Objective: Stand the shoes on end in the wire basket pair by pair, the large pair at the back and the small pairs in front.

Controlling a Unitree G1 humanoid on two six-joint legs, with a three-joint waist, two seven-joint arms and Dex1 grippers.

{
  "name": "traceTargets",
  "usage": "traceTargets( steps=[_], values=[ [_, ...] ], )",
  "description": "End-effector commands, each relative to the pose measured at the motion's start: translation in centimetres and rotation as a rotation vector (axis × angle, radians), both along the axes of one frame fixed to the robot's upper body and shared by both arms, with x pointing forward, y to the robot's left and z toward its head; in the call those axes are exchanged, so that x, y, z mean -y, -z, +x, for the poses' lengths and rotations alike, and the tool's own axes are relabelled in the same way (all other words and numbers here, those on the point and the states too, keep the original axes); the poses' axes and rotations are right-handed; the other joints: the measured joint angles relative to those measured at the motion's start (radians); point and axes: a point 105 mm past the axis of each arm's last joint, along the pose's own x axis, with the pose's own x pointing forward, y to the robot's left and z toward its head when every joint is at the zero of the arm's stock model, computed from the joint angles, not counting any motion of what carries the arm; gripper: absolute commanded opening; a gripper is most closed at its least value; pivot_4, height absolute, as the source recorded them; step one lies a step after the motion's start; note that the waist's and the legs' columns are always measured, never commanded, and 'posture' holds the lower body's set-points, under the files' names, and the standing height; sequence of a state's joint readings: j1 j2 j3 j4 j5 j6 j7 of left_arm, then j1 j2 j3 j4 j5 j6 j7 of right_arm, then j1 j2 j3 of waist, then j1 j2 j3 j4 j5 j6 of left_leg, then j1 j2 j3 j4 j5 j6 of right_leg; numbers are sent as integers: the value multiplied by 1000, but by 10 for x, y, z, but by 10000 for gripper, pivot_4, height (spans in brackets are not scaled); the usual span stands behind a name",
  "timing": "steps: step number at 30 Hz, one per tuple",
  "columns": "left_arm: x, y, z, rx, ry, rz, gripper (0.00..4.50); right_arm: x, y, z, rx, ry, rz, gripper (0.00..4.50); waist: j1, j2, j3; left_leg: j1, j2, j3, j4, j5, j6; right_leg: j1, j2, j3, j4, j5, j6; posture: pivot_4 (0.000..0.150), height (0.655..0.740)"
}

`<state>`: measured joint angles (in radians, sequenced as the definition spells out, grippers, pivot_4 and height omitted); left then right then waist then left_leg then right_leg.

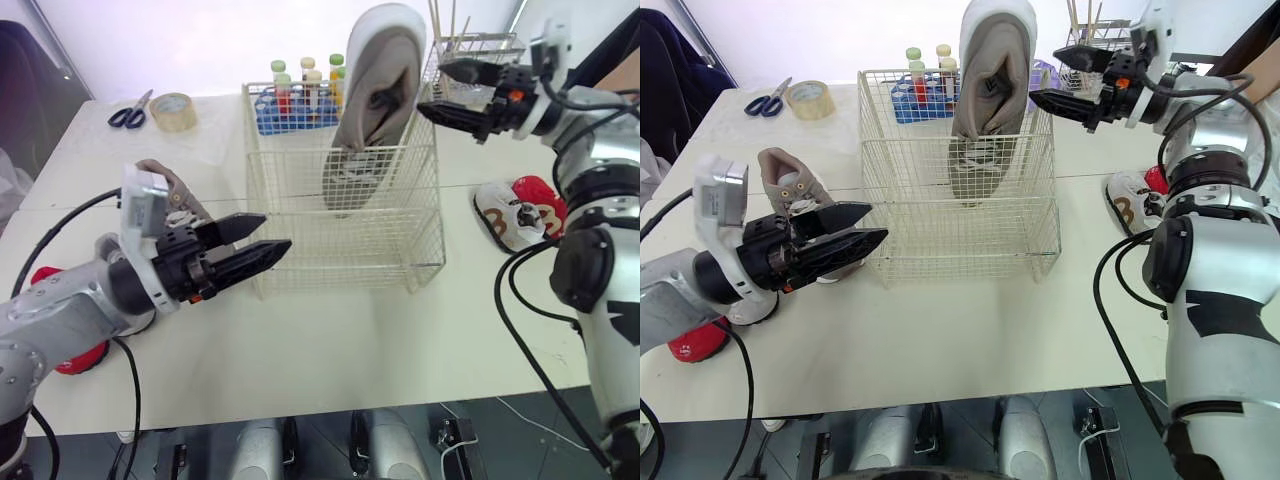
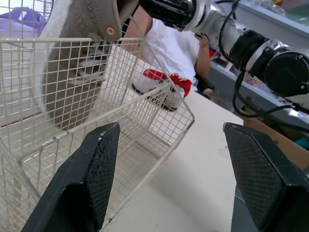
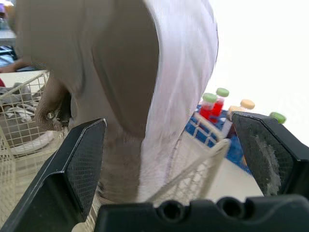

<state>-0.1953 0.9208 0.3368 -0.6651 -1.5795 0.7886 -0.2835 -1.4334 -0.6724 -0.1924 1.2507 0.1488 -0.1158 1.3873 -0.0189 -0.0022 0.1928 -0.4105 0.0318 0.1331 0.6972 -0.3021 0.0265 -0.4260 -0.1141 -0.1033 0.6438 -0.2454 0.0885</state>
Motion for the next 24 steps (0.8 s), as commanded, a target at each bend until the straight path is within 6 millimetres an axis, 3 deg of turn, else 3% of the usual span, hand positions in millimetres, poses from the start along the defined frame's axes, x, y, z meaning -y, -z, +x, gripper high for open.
traceTargets(
  steps=[1,4,7,8,15,21,24],
  values=[
    [-8,-13,0,48,-22,-5,35569,23,-32,-11,128,69,48,44550,1,0,0,0,0,0,0,0,0,0,0,0,0,0,0,1500,7400],
    [-20,-20,0,48,-48,-10,35569,39,-42,-21,159,103,54,44550,3,0,0,0,0,0,0,0,0,0,0,0,0,0,0,1500,7400],
    [-32,-23,3,49,-87,-5,44461,44,-49,-27,177,105,84,45000,-1,0,0,0,0,0,0,0,0,0,0,0,-1,0,0,1500,7400],
    [-34,-22,4,47,-94,4,44824,43,-49,-27,171,94,90,45000,-3,0,0,0,0,0,0,0,0,0,0,0,0,0,0,1500,7400],
    [-39,-22,11,63,-101,38,44824,17,-4,-36,-46,-19,29,45000,3,0,0,1,0,1,-1,0,0,0,0,0,1,0,0,1500,7400],
    [-39,-19,12,46,-107,9,44824,-5,29,-48,-64,115,135,45000,8,0,0,1,0,0,0,0,0,-1,-1,0,2,0,0,1500,7400],
    [-35,-16,15,31,-85,-9,44824,-9,33,-47,-85,210,244,45000,8,0,0,1,0,0,0,0,-1,-1,-1,0,2,0,0,1500,7400]
  ],
)
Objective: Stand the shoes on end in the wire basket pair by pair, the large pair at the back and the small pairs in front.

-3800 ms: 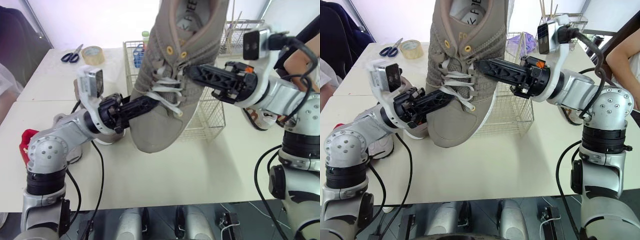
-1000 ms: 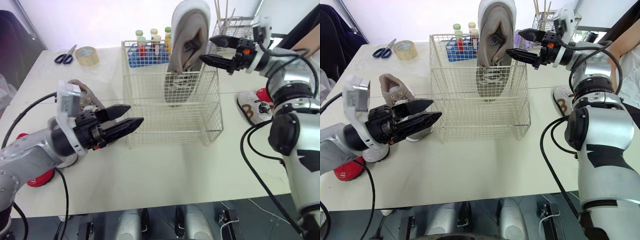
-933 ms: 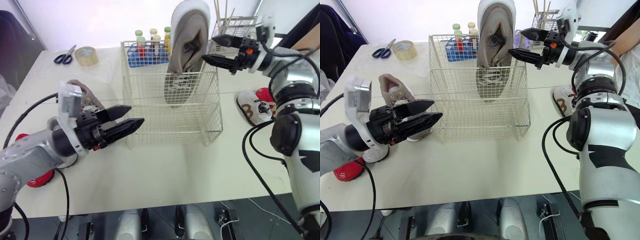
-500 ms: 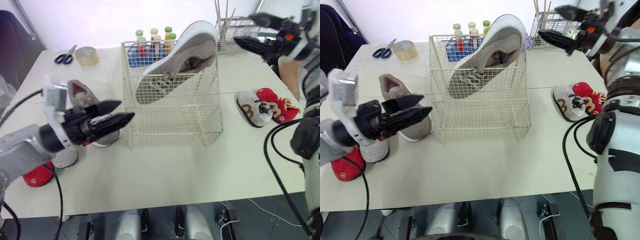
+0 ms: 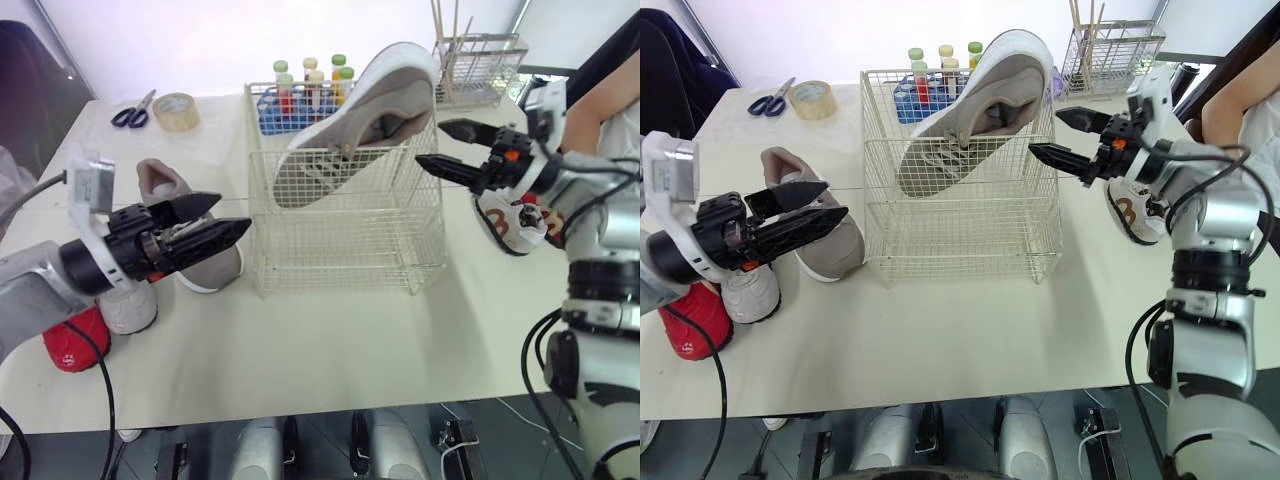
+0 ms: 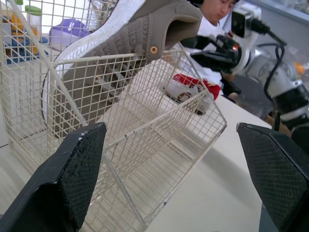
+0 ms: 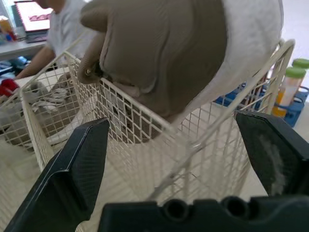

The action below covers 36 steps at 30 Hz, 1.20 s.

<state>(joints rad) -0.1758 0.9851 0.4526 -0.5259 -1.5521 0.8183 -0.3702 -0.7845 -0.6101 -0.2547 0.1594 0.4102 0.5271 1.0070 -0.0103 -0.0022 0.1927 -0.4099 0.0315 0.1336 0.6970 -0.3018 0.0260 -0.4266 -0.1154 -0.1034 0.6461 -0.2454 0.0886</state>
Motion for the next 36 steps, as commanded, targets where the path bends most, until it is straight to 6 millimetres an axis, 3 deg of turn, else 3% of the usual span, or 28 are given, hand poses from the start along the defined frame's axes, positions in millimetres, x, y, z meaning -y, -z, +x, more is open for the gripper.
traceTargets(
  steps=[1,11,17,24,28,34,35,36],
  values=[
    [5,-5,2,28,27,-13,44824,-3,-26,-8,78,101,120,45000,-1,0,0,0,0,0,0,0,0,0,0,0,0,0,0,1500,7400],
    [18,-2,16,37,72,-36,44824,-25,-25,-15,33,188,310,45000,0,0,0,0,0,0,0,0,0,0,1,0,0,0,0,1500,7400],
    [26,2,19,40,92,-37,44824,-35,-28,-19,39,230,339,45000,-3,0,0,0,0,0,-1,0,0,0,2,0,0,0,0,1500,7400],
    [29,4,23,41,100,-47,44824,-48,-32,-8,58,322,268,45000,-4,0,0,0,0,0,-1,0,0,0,2,1,0,0,0,1500,7400],
    [31,6,23,42,101,-52,45000,-51,-37,-6,84,356,236,32482,-3,0,0,0,0,0,-1,0,0,0,2,1,0,0,0,1500,7400],
    [32,7,25,43,99,-60,45000,-65,-52,-15,156,359,178,3233,-5,0,0,0,0,0,-1,0,0,-1,2,1,0,0,0,1500,7400],
    [32,7,25,43,99,-61,45000,-67,-54,-17,162,357,178,346,-6,0,0,0,0,0,-1,0,0,-1,2,1,0,0,0,1500,7400],
    [32,7,26,43,99,-62,45000,-67,-58,-18,189,364,162,346,-6,0,0,0,0,0,-1,0,0,-1,2,1,0,0,0,1500,7400]
  ],
)
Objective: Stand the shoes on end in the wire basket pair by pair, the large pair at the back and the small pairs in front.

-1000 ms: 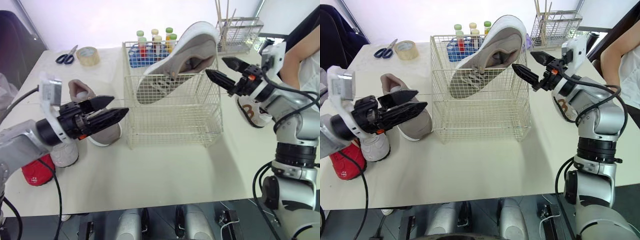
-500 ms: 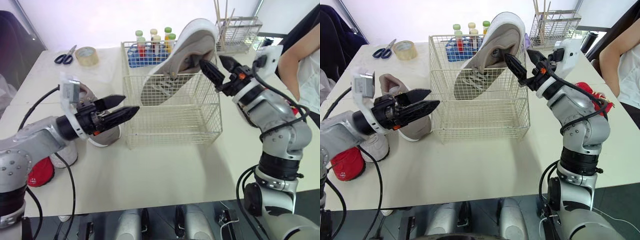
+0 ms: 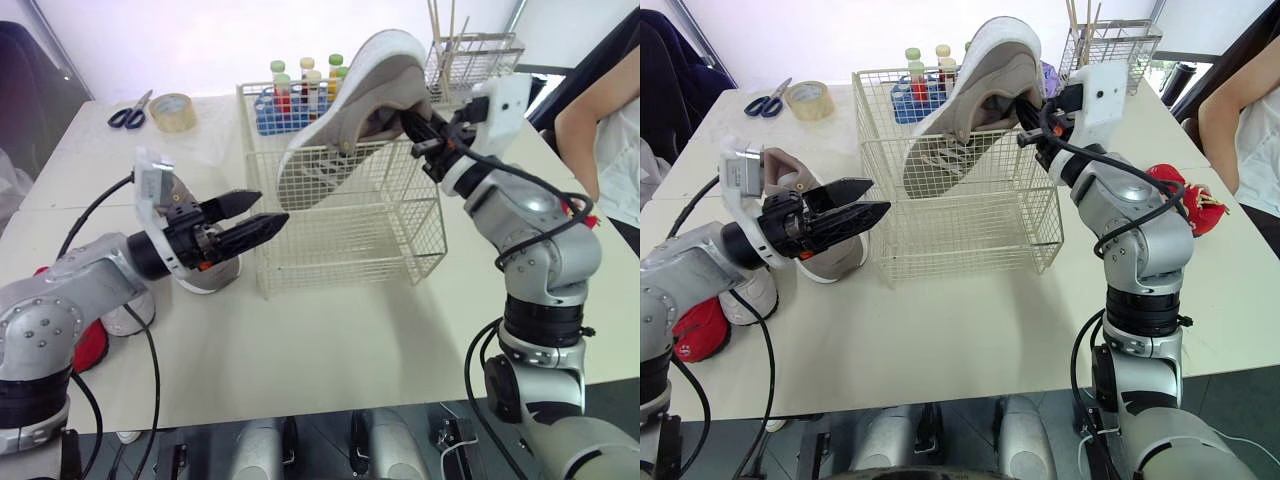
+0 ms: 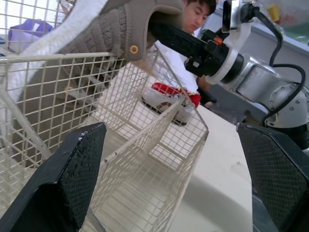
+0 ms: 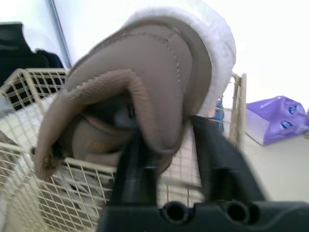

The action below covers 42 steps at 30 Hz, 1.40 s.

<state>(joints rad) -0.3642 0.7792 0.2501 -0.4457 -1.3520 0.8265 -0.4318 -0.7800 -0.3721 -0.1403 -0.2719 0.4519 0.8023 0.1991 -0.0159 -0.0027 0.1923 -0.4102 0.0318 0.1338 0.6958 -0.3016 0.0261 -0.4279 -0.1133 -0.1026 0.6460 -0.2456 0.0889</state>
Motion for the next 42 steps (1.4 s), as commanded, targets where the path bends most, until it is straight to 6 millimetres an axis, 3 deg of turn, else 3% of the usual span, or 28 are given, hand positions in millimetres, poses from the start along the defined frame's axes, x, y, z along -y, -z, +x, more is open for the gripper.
traceTargets(
  steps=[1,11,18,29,36,42],
  values=[
    [1,-7,0,32,6,1,45000,-12,-41,-22,178,-27,-56,346,0,0,0,0,0,0,0,0,0,0,0,0,0,0,0,1500,7400],
    [-14,-15,-3,118,-20,224,45000,-2,-78,-34,340,67,-188,346,3,0,0,-1,0,0,0,0,0,-1,0,0,-1,0,0,1500,7400],
    [-9,-24,-12,141,12,237,45000,1,-108,-45,484,92,-201,346,2,0,1,-3,0,0,-1,0,0,-3,0,0,-1,0,1,1500,7400],
    [7,-14,-9,128,54,204,45000,3,-103,-41,509,125,-297,346,2,-1,0,-3,0,0,0,0,0,-3,0,0,-1,0,1,1500,7400],
    [10,-18,-10,143,57,186,45000,14,-84,-16,438,208,-444,346,2,-1,0,-3,0,0,0,0,0,-3,0,0,-1,0,1,1500,7400],
    [9,-18,-11,144,37,182,45000,17,-66,-4,336,180,-446,346,3,-1,0,-3,0,0,0,0,0,-3,0,0,-1,0,1,1500,7400]
  ],
)
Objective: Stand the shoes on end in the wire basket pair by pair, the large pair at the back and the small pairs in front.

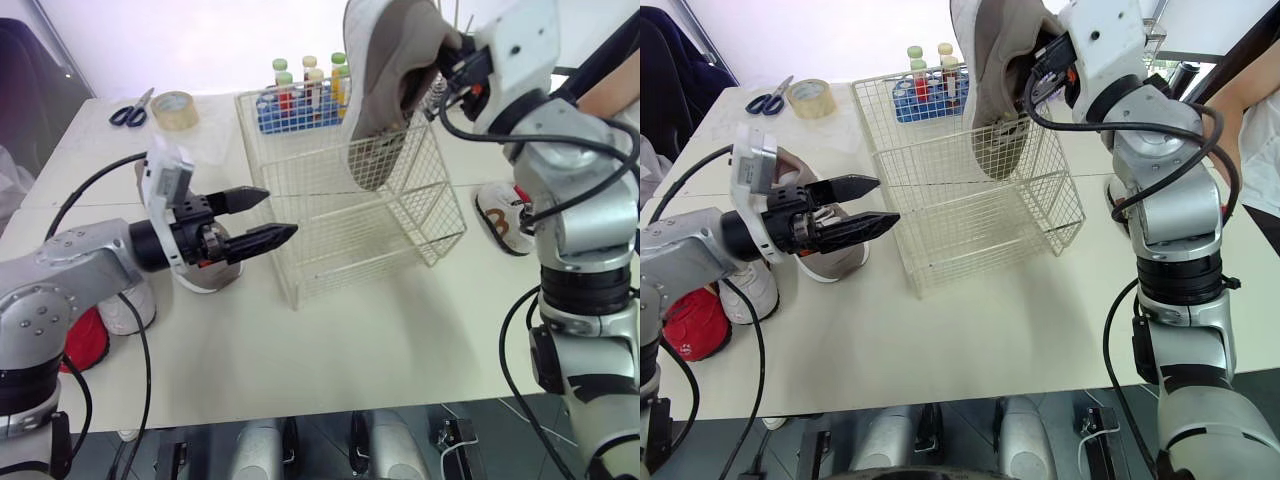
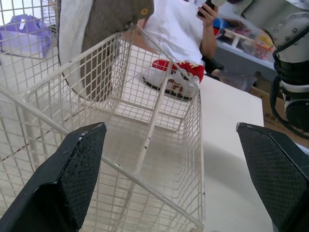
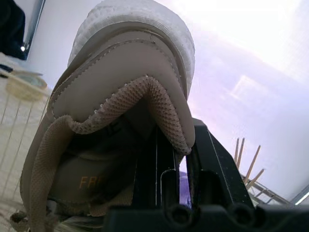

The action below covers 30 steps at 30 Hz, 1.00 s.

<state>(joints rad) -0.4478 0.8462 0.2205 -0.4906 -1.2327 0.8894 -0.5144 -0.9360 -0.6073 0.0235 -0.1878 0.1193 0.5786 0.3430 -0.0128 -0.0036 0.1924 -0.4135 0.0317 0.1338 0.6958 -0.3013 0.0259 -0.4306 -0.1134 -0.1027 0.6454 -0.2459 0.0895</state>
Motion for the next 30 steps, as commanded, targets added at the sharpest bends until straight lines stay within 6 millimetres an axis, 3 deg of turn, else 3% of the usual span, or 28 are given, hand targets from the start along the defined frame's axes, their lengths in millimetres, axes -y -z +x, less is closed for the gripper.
traceTargets(
  steps=[1,7,10,16,19,26,30],
  values=[
    [0,-12,-6,56,-4,-10,45000,4,-2,-2,-6,5,12,346,0,0,0,0,0,0,0,0,0,0,0,0,0,0,0,1500,7400],
    [-1,-13,-5,60,-23,-22,45000,6,13,4,-85,35,1,346,-1,0,0,0,0,0,0,0,0,0,0,0,0,0,0,1500,7400],
    [-1,-12,-4,59,-28,-27,45000,7,16,5,-105,37,0,11271,-1,-1,0,0,0,0,0,0,0,0,0,0,0,0,0,1500,7400],
    [-4,-12,-1,54,-37,-43,45000,11,1,2,-15,58,8,40700,-1,0,0,0,0,0,0,0,0,0,0,0,0,0,0,1500,7400],
    [-6,-9,1,50,-42,-45,45000,9,-5,-1,16,37,42,40700,-2,0,0,0,0,0,0,0,0,0,0,0,0,0,0,1500,7400],
    [-5,-8,3,55,-45,-49,45000,15,8,5,-63,23,153,40700,-1,-1,0,0,0,0,0,0,0,1,0,0,0,0,0,1500,7400],
    [-8,-6,1,48,-52,-48,45000,23,7,-1,-110,-38,211,40700,0,-1,0,0,0,0,0,0,0,1,0,0,0,0,0,1500,7400]
  ],
)
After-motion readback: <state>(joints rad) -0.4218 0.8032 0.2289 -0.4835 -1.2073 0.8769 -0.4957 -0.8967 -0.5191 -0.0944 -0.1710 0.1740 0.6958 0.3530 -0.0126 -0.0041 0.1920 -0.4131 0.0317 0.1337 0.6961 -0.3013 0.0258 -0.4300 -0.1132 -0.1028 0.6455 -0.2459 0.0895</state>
